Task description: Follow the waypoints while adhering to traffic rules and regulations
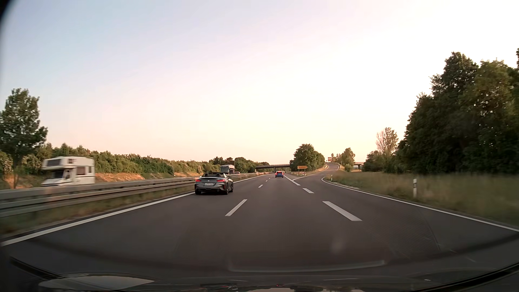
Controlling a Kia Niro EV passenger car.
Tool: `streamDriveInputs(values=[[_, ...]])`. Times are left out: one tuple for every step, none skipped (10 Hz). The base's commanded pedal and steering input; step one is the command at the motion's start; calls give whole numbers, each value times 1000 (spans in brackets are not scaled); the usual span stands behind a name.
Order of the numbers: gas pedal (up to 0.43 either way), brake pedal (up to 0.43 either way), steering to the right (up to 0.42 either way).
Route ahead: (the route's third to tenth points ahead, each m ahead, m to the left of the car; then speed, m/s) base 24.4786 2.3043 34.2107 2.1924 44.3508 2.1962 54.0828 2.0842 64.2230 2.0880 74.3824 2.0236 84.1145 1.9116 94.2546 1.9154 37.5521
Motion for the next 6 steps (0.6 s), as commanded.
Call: streamDriveInputs(values=[[358, 18, -1], [358, 18, -1], [358, 18, -1], [358, 18, -1], [358, 18, -1], [358, 18, -1]])
